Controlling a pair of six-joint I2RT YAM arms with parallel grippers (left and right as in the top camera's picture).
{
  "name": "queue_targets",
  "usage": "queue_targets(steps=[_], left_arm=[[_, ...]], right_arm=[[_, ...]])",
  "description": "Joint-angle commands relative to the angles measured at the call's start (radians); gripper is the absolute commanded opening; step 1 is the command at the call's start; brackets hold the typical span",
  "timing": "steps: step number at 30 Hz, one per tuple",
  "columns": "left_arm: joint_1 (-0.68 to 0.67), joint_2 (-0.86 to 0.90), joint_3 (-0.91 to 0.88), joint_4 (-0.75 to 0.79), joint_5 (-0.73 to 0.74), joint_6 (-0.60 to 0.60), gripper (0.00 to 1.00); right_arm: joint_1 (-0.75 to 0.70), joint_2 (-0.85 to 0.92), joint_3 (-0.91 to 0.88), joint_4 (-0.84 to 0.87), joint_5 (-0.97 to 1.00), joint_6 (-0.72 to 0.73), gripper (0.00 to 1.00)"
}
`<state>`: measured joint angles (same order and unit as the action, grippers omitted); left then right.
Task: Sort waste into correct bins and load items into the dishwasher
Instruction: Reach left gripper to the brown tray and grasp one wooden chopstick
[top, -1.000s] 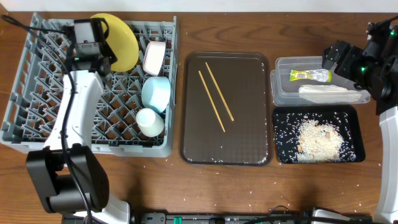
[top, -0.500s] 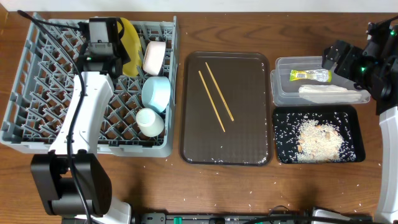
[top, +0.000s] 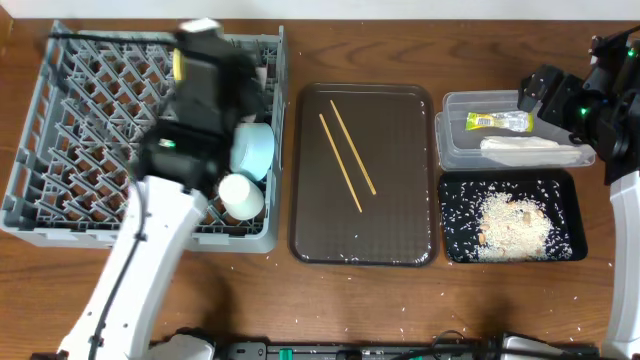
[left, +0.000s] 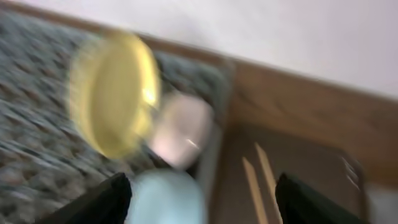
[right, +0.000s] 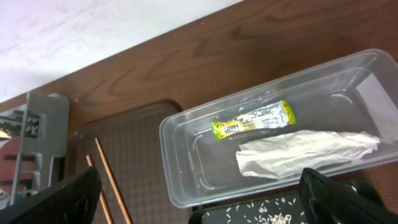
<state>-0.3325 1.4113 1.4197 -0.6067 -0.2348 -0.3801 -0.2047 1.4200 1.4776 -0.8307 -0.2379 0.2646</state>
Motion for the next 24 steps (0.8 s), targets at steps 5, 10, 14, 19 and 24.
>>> queue_targets(steps=[5, 10, 14, 19, 24], left_arm=[[-0.236, 0.266, 0.003, -0.023, 0.18, -0.273, 0.74], [-0.254, 0.492, 0.138, -0.117, 0.257, -0.272, 0.74], [-0.246, 0.641, 0.288, -0.232, 0.29, -0.256, 0.69], [-0.246, 0.748, 0.347, -0.256, 0.309, -0.274, 0.65], [-0.214, 0.805, 0.347, -0.267, 0.31, -0.375, 0.56]], right_arm=[[-0.003, 0.001, 0.012, 0.0, -0.005, 0.012, 0.99], [-0.003, 0.001, 0.012, 0.0, -0.005, 0.012, 0.99], [-0.003, 0.001, 0.012, 0.0, -0.005, 0.012, 0.99], [-0.003, 0.001, 0.012, 0.0, -0.005, 0.012, 0.99], [-0.003, 0.001, 0.012, 0.0, -0.005, 0.012, 0.99]])
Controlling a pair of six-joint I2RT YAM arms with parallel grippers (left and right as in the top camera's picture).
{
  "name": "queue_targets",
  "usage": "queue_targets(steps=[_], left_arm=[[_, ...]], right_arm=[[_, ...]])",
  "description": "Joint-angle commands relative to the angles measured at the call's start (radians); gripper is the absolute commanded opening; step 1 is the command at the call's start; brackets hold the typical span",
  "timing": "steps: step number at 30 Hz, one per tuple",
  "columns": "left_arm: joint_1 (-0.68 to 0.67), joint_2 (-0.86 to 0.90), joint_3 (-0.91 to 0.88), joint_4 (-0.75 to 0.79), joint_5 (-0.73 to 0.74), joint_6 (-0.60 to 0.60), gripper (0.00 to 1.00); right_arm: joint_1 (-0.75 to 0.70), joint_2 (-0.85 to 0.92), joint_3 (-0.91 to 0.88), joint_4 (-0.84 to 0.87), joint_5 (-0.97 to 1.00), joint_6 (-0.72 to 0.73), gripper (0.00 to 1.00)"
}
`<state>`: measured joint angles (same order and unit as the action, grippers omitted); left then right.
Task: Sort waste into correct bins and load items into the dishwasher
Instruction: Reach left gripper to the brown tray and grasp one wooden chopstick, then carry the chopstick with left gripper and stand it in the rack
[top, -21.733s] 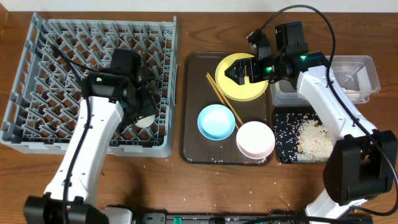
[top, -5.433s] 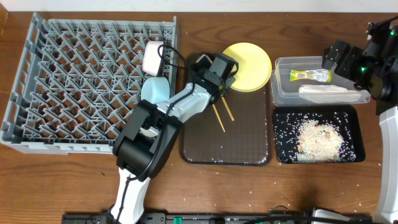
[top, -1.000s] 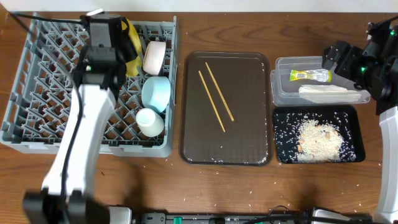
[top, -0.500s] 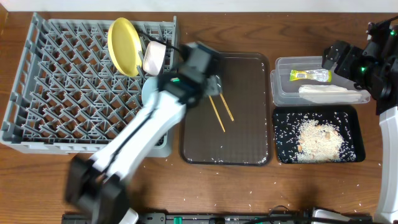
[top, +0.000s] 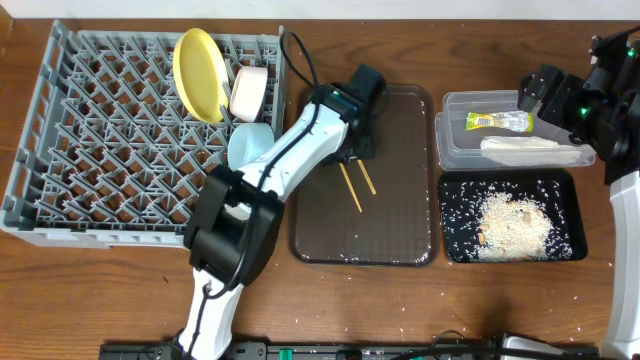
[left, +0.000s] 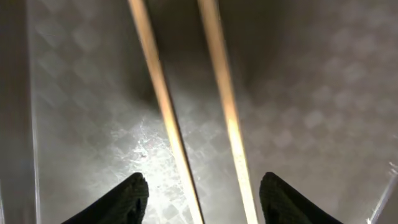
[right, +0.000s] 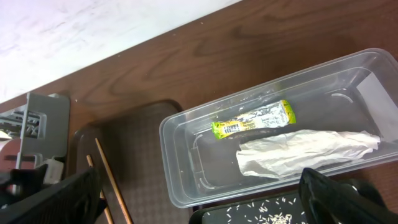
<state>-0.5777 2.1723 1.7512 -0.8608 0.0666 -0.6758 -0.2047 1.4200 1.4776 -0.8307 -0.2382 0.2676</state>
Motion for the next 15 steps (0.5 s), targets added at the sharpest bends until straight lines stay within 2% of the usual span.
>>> queue_targets(steps=[1, 7, 15], left_arm=[[0.039, 0.048, 0.014, -0.013, 0.009, -0.091, 0.54], [0.057, 0.076, 0.012, -0.002, 0.009, -0.127, 0.41], [0.051, 0.083, 0.002, 0.021, 0.01, -0.126, 0.32]], right_arm=[[-0.003, 0.001, 0.012, 0.0, -0.005, 0.009, 0.99], [-0.003, 0.001, 0.012, 0.0, -0.005, 0.009, 0.99], [-0.003, 0.001, 0.012, 0.0, -0.005, 0.009, 0.99]])
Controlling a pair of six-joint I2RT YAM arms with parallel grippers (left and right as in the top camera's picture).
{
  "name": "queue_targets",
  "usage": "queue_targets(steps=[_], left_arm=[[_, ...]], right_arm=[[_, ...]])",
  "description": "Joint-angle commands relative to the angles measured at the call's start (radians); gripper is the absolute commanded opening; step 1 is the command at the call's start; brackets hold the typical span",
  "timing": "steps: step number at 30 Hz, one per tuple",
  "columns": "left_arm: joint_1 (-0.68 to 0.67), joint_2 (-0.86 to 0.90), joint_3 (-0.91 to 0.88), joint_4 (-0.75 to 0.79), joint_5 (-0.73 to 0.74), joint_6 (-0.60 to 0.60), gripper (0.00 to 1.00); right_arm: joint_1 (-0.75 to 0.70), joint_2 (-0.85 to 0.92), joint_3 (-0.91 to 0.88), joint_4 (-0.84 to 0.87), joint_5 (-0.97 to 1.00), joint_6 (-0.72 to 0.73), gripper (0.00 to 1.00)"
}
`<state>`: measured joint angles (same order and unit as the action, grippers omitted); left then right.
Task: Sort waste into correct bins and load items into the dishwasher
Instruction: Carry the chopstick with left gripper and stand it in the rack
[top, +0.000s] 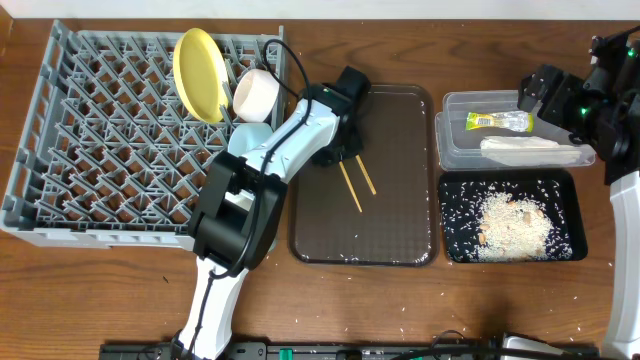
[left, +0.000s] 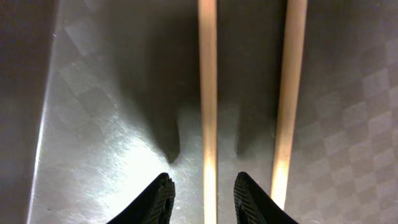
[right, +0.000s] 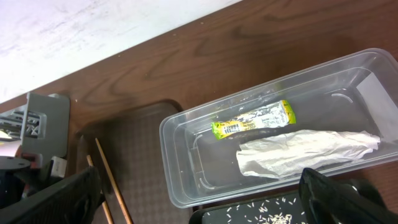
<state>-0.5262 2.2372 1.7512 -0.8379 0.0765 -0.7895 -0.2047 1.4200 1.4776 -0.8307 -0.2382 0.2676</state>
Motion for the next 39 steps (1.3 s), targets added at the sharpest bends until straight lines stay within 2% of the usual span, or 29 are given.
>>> queue_targets(steps=[1, 5, 8, 9, 10, 14, 18, 21, 24, 27, 30, 34, 39], left_arm=[[-0.001, 0.024, 0.002, -0.002, 0.003, -0.012, 0.31], [0.001, 0.057, 0.002, 0.011, 0.052, -0.005, 0.3], [0.007, 0.065, 0.002, 0.016, 0.074, -0.005, 0.19], [0.008, 0.065, 0.002, 0.016, 0.074, -0.005, 0.1], [0.008, 0.065, 0.002, 0.015, 0.074, -0.005, 0.08], [0.008, 0.047, 0.004, 0.012, 0.097, 0.011, 0.08], [0.013, -0.041, 0.026, -0.051, 0.095, 0.128, 0.07], [0.036, -0.186, 0.027, -0.117, 0.062, 0.234, 0.07], [0.072, -0.315, 0.027, -0.172, 0.029, 0.388, 0.07], [0.118, -0.43, 0.027, -0.244, -0.079, 0.518, 0.07], [0.17, -0.515, 0.027, -0.307, -0.264, 0.62, 0.07], [0.251, -0.541, 0.021, -0.376, -0.403, 0.705, 0.07], [0.366, -0.52, -0.055, -0.404, -0.402, 0.713, 0.07]], right_arm=[[-0.003, 0.001, 0.012, 0.0, -0.005, 0.009, 0.99], [-0.003, 0.001, 0.012, 0.0, -0.005, 0.009, 0.99], [-0.003, 0.001, 0.012, 0.0, -0.005, 0.009, 0.99], [-0.003, 0.001, 0.012, 0.0, -0.005, 0.009, 0.99], [-0.003, 0.001, 0.012, 0.0, -0.005, 0.009, 0.99], [-0.003, 0.001, 0.012, 0.0, -0.005, 0.009, 0.99], [-0.003, 0.001, 0.012, 0.0, -0.005, 0.009, 0.99], [-0.003, 0.001, 0.012, 0.0, -0.005, 0.009, 0.99], [-0.003, 0.001, 0.012, 0.0, -0.005, 0.009, 0.99], [-0.003, 0.001, 0.012, 0.0, -0.005, 0.009, 0.99], [-0.003, 0.001, 0.012, 0.0, -0.005, 0.009, 0.99], [-0.003, 0.001, 0.012, 0.0, -0.005, 0.009, 0.99], [-0.003, 0.001, 0.012, 0.0, -0.005, 0.009, 0.99]])
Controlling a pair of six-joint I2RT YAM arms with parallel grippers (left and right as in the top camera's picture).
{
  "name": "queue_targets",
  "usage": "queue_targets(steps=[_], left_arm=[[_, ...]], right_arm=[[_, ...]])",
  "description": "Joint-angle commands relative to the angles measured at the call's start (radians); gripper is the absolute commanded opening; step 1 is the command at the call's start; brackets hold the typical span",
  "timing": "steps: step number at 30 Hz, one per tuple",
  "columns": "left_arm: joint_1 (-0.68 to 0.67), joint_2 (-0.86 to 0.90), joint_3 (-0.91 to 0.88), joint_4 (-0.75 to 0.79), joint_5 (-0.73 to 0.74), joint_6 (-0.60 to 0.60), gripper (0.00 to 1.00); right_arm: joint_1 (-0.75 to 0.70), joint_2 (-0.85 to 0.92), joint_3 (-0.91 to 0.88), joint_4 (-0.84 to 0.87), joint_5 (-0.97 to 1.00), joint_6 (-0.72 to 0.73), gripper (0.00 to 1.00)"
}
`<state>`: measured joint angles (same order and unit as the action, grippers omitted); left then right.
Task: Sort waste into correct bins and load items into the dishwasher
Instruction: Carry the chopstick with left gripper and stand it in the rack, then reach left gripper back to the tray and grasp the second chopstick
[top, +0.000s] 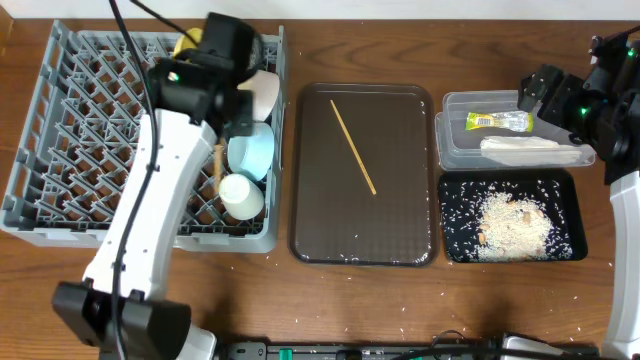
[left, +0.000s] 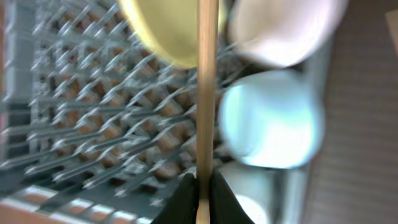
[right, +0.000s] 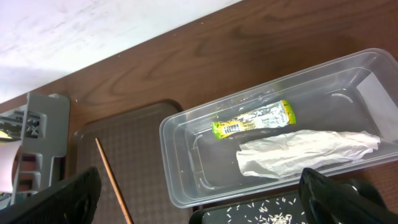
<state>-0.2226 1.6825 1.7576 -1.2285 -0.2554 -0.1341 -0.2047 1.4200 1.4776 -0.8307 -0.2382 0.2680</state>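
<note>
My left gripper (left: 203, 198) is shut on a wooden chopstick (left: 207, 93), which it holds above the grey dish rack (top: 60, 232), next to the light blue cup (top: 250, 155). From overhead a short piece of that chopstick (top: 219, 165) shows beside the arm. A second chopstick (top: 353, 146) lies slantwise on the brown tray (top: 400, 230) and also shows in the right wrist view as a chopstick (right: 112, 180). My right gripper (right: 200, 186) hangs wide open and holds nothing, over the clear bin (right: 180, 186) at the far right.
The rack holds a yellow plate (left: 168, 31), a pale bowl (top: 262, 92), the blue cup and a white cup (top: 242, 195). In the clear bin lie a green-yellow wrapper (right: 252, 119) and a crumpled napkin (right: 305, 152). A black tray (top: 450, 250) holds spilled rice.
My left gripper was open low over the brown tray, its jaws astride one chopstick. Now it is shut on that chopstick over the rack. One chopstick is left on the tray. The right arm is unchanged.
First my left arm was over the rack and two chopsticks lay on the brown tray. Then the open gripper was down at the chopsticks, later with its jaws closer round one. Now that chopstick is held over the rack. The right gripper stayed open over the bin.
</note>
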Motion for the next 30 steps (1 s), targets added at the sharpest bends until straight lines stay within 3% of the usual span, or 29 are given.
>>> queue_targets(steps=[1, 9, 16, 18, 21, 24, 27, 30], left_arm=[[0.087, 0.037, -0.091, -0.008, -0.071, 0.056, 0.07], [0.208, 0.039, -0.332, 0.169, -0.067, 0.065, 0.1], [0.172, 0.031, -0.332, 0.204, -0.067, 0.15, 0.1], [0.157, 0.031, -0.332, 0.218, -0.068, 0.171, 0.16], [0.138, 0.031, -0.332, 0.237, -0.068, 0.172, 0.38], [0.119, 0.027, -0.315, 0.241, -0.06, 0.172, 0.42], [0.092, 0.0, -0.273, 0.237, 0.029, 0.172, 0.44], [0.052, -0.05, -0.235, 0.281, 0.27, 0.171, 0.46]], right_arm=[[-0.003, 0.001, 0.012, 0.0, -0.005, 0.008, 0.99], [-0.003, 0.001, 0.012, 0.0, -0.005, 0.008, 0.99], [-0.003, 0.001, 0.012, 0.0, -0.005, 0.008, 0.99], [-0.003, 0.001, 0.012, 0.0, -0.005, 0.008, 0.99], [-0.003, 0.001, 0.012, 0.0, -0.005, 0.008, 0.99], [-0.003, 0.001, 0.012, -0.001, -0.005, 0.008, 0.99], [-0.003, 0.001, 0.012, 0.0, -0.005, 0.008, 0.99], [-0.003, 0.001, 0.012, 0.0, -0.005, 0.008, 0.99]])
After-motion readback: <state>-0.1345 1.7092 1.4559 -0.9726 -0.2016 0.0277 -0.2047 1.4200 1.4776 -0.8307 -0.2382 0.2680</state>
